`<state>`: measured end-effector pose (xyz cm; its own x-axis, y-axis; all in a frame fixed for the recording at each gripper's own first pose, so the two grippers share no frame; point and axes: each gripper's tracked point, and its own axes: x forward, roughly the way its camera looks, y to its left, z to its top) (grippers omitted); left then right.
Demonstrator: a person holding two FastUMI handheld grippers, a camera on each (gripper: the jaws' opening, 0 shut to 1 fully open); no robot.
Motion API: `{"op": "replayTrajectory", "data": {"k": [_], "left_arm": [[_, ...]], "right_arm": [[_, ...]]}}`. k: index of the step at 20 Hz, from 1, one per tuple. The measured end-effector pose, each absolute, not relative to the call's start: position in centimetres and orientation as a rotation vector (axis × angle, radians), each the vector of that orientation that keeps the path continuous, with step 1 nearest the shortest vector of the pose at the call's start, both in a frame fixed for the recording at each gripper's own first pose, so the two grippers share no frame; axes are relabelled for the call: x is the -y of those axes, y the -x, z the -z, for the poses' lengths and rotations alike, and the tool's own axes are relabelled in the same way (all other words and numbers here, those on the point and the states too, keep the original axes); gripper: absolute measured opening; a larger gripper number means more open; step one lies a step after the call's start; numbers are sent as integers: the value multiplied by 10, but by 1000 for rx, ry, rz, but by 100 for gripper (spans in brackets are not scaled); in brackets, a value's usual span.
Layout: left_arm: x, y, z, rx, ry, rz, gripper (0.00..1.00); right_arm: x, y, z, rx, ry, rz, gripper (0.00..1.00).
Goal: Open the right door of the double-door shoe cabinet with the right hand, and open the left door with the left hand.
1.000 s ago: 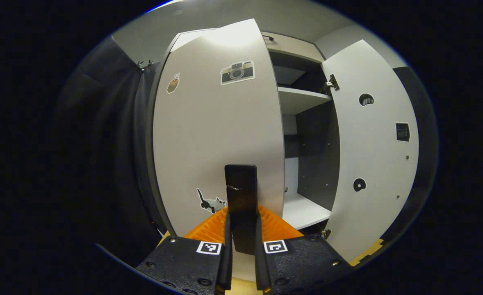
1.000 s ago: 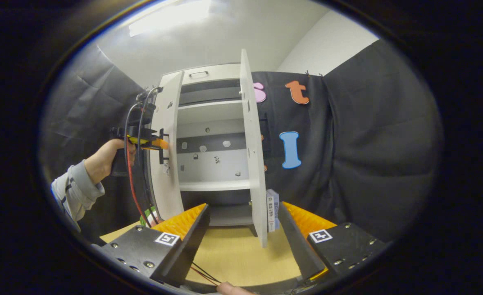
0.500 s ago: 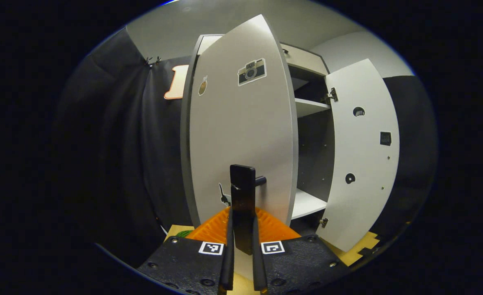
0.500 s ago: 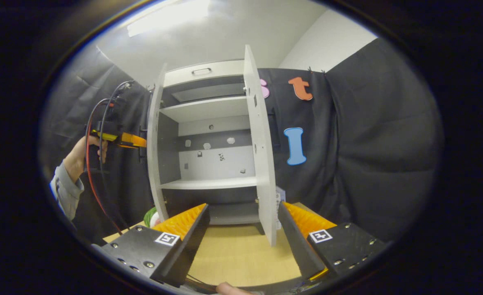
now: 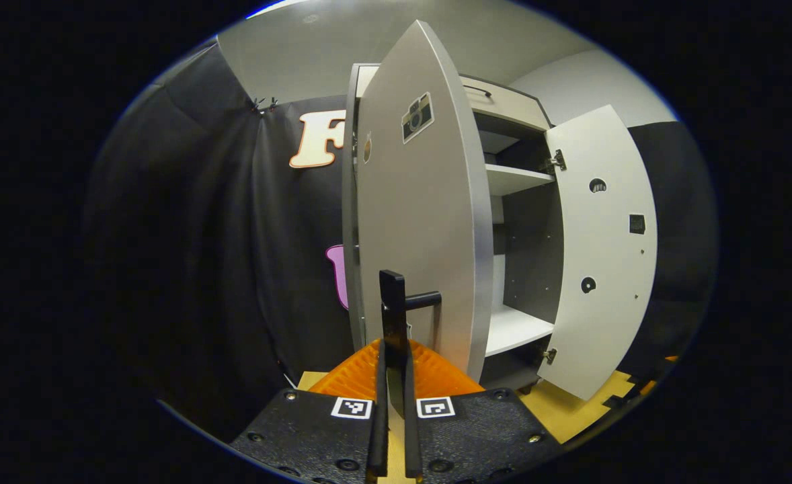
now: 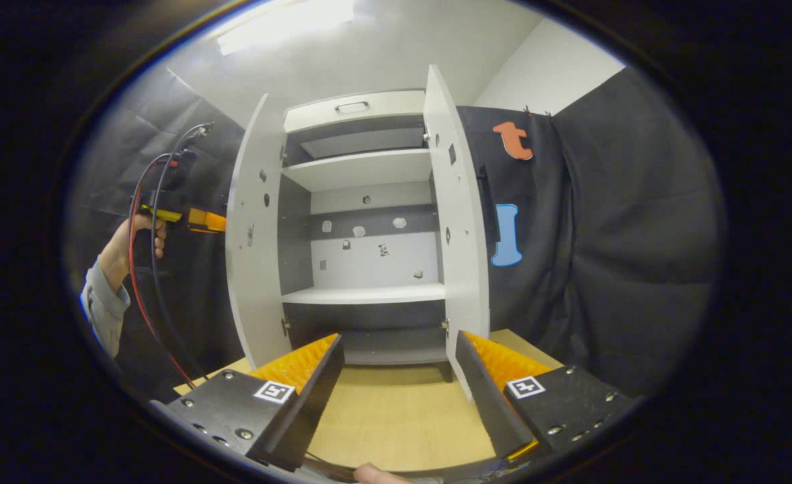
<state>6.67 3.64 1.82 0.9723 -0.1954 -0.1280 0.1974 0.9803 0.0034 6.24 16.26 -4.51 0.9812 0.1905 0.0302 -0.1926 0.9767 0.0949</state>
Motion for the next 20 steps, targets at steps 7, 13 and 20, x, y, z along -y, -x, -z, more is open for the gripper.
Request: {"op": "replayTrajectory", "data": {"k": [7, 13, 20], "left_arm": [[-88, -72, -17, -105, -53, 93, 1], [-89, -64, -13, -83, -28, 155, 1], [-77, 0, -16, -54, -19, 116, 51]], "right_arm": [[-166, -67, 47, 18, -113, -190, 99], [-165, -71, 48, 11, -104, -184, 99], [-151, -77, 41, 16, -118, -150, 99]]}}
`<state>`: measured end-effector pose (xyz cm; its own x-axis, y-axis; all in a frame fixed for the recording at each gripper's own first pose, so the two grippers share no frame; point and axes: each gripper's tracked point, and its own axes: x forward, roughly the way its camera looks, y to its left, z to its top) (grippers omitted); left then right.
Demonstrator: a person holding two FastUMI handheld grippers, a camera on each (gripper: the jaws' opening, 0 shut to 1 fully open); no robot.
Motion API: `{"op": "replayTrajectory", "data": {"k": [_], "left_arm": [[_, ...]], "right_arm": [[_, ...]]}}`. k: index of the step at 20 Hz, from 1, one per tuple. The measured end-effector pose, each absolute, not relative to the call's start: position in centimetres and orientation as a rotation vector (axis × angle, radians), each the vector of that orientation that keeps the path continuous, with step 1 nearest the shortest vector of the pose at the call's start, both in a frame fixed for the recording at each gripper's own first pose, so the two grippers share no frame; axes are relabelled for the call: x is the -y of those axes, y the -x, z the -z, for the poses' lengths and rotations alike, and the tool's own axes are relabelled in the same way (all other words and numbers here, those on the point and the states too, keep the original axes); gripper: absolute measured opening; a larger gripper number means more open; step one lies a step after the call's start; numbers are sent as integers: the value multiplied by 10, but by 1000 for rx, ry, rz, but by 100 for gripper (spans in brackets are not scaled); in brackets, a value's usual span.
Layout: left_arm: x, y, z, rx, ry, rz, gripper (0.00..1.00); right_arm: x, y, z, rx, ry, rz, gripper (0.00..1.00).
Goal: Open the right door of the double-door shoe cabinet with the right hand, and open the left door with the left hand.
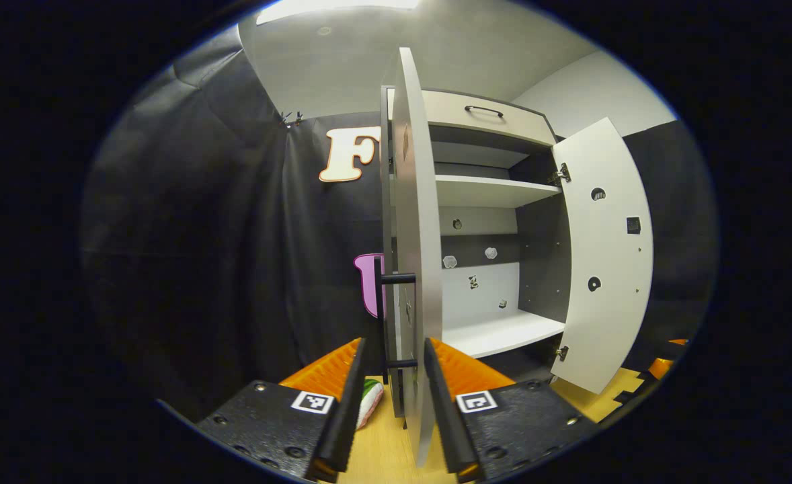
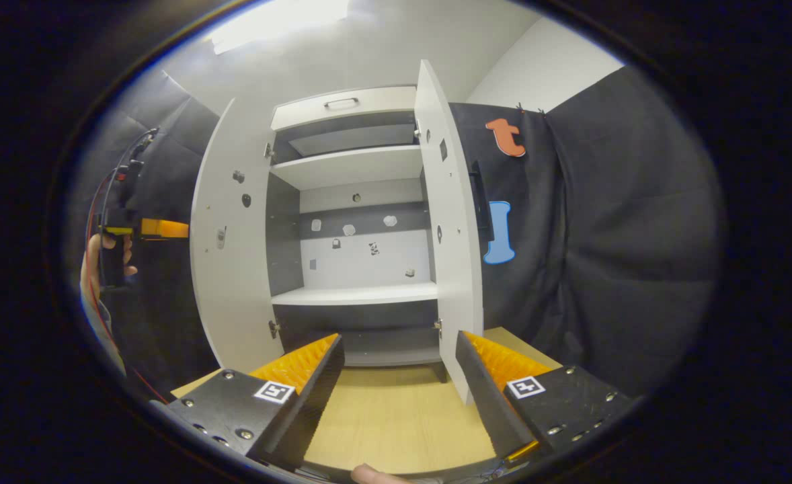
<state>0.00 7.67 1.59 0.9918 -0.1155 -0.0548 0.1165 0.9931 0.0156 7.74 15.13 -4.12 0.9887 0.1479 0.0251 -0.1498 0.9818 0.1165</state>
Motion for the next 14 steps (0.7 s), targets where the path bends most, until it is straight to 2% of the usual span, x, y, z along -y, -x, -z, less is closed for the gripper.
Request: {"op": "replayTrajectory", "data": {"k": [2, 4, 5, 6, 14], "left_arm": [[-74, 12, -25, -31, -23, 93, 77], [-67, 23, -30, -17, -6, 78, 86], [-64, 28, -31, -15, 10, 72, 95], [-60, 30, -29, -16, 25, 70, 99], [-4, 51, 21, -65, 19, 94, 99]], "right_arm": [[-154, -77, 37, 22, -124, -149, 99], [-155, -75, 32, 32, -118, -154, 99], [-156, -75, 28, 39, -115, -154, 99], [-156, -74, 25, 47, -113, -153, 99], [-160, -73, 1, 78, -121, -155, 99]]}}
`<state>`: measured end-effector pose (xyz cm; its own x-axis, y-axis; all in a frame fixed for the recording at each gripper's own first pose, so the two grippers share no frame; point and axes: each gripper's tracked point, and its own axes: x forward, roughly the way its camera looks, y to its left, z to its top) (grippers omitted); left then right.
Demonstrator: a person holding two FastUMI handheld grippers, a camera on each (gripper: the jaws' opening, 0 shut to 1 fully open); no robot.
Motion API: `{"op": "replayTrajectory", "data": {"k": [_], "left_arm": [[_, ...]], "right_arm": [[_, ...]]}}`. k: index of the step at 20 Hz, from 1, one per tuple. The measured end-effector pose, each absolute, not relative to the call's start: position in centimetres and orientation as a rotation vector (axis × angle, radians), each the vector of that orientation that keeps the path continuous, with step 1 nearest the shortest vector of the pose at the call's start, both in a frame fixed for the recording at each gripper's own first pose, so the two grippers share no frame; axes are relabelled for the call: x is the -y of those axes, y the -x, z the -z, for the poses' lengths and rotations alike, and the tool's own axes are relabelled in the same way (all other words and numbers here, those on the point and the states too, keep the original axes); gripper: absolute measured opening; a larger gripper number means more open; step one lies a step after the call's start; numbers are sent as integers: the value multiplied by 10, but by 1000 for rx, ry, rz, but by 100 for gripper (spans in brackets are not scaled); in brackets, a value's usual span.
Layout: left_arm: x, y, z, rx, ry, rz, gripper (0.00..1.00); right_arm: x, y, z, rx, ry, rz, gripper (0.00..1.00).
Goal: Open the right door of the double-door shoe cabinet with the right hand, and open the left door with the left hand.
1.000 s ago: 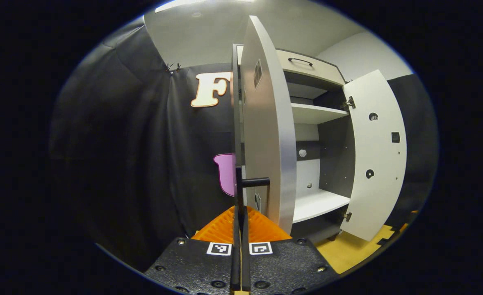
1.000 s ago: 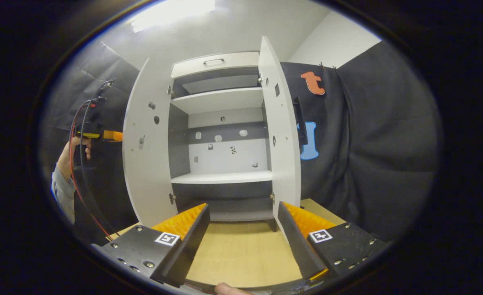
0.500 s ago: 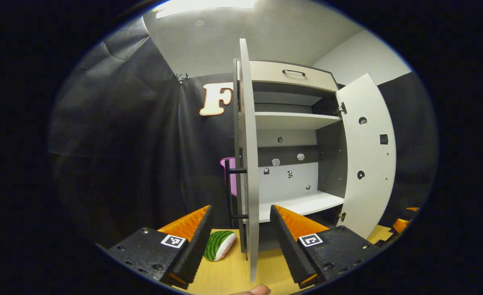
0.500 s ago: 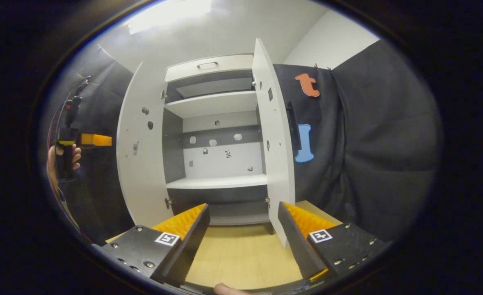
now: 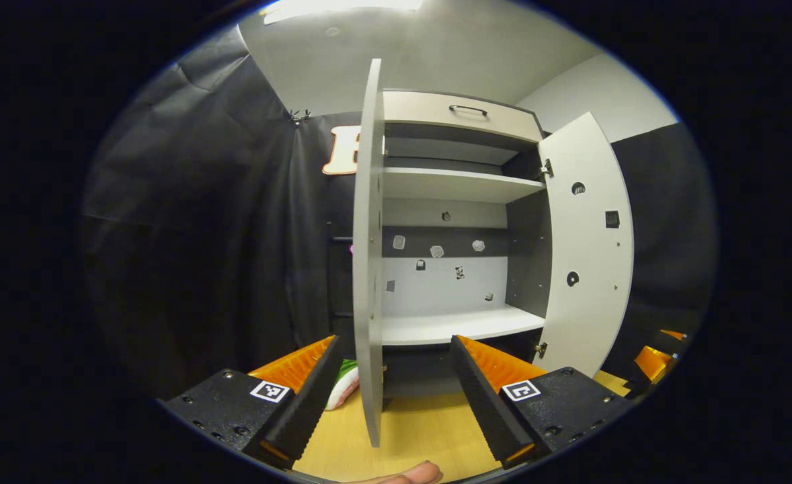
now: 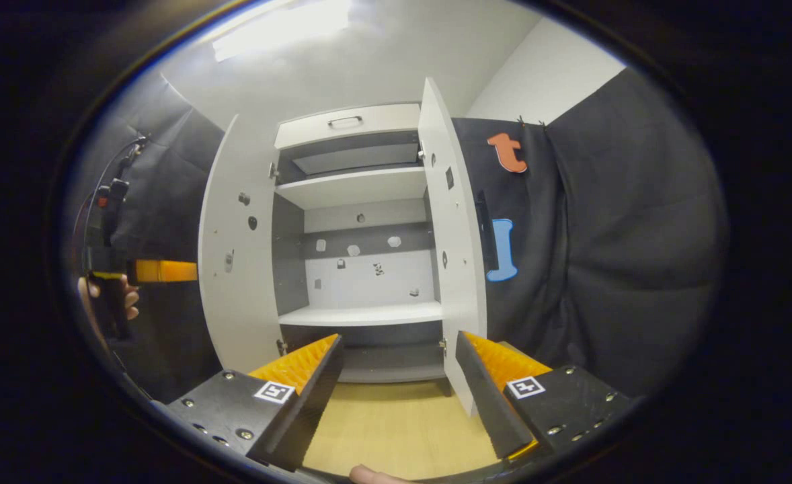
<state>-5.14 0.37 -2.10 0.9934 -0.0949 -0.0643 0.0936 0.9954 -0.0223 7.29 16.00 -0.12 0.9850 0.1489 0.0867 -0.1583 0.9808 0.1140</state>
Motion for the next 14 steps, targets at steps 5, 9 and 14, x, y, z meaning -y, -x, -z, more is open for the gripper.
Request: {"op": "replayTrajectory", "data": {"k": [5, 9, 14], "left_arm": [[36, 65, 45, -69, 35, 145, 99], [49, 79, 54, -44, 40, 112, 98], [75, 93, 55, -34, 42, 162, 98]], "right_arm": [[-160, -70, -19, 99, -127, -153, 94], [-156, -64, -27, 123, -115, -148, 99], [-156, -56, -16, 113, -99, -159, 99]]}}
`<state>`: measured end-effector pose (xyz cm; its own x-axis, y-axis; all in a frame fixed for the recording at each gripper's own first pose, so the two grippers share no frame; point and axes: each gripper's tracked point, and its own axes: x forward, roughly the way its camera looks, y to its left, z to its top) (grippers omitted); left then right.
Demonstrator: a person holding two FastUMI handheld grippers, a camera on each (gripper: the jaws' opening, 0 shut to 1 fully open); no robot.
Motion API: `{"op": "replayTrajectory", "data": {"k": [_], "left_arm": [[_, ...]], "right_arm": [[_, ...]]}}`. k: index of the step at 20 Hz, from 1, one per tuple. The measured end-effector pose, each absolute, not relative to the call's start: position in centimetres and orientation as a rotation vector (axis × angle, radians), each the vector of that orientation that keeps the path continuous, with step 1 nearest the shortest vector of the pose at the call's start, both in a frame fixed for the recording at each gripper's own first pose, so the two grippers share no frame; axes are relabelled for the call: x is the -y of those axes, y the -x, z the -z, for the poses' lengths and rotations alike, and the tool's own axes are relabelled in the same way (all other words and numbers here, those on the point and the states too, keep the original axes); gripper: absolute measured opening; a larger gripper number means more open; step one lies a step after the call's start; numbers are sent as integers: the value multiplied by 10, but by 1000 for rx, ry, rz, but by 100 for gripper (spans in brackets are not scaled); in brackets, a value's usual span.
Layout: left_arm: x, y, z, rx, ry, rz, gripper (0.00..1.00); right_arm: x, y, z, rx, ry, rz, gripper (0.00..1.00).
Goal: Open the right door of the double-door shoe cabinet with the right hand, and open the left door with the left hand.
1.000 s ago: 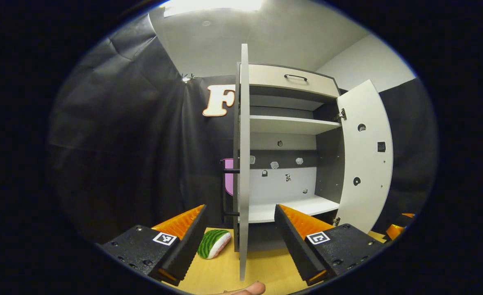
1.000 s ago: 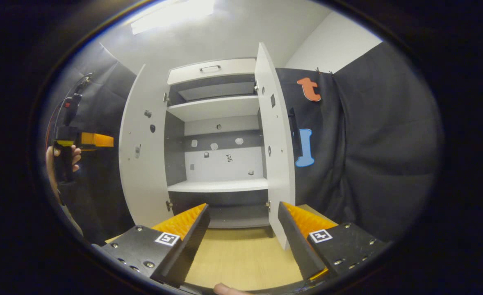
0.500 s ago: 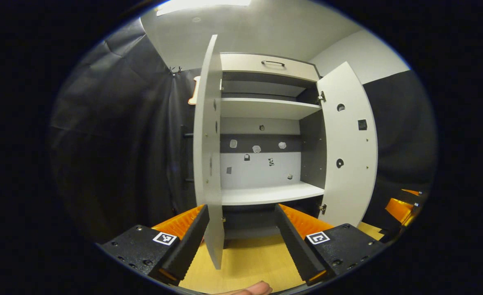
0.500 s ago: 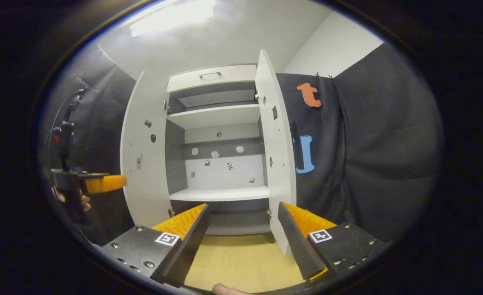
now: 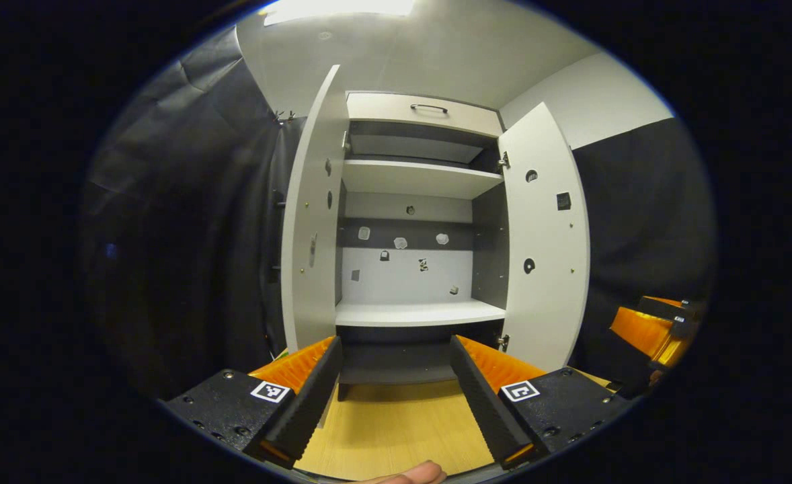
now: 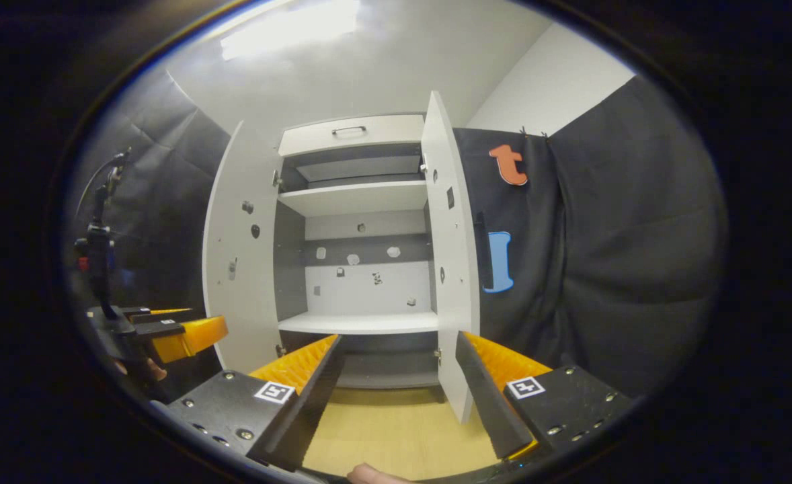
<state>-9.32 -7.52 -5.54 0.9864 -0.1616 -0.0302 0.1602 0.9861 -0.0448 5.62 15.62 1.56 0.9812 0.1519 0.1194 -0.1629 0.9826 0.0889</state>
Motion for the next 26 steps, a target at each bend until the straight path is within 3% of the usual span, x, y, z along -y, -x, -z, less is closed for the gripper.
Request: {"op": "replayTrajectory", "data": {"k": [2, 11, 12, 26], "left_arm": [[80, 94, 54, -25, 33, 166, 98], [70, 86, 54, -3, 84, 125, 98], [69, 85, 51, 6, 87, 125, 98], [63, 92, 49, 29, 83, 136, 98]], "right_arm": [[-157, -54, -16, 121, -96, -168, 94], [-153, -52, -9, 136, -94, -167, 94], [-153, -51, -7, 135, -96, -169, 99], [-169, -45, -3, 141, -70, -203, 99]]}}
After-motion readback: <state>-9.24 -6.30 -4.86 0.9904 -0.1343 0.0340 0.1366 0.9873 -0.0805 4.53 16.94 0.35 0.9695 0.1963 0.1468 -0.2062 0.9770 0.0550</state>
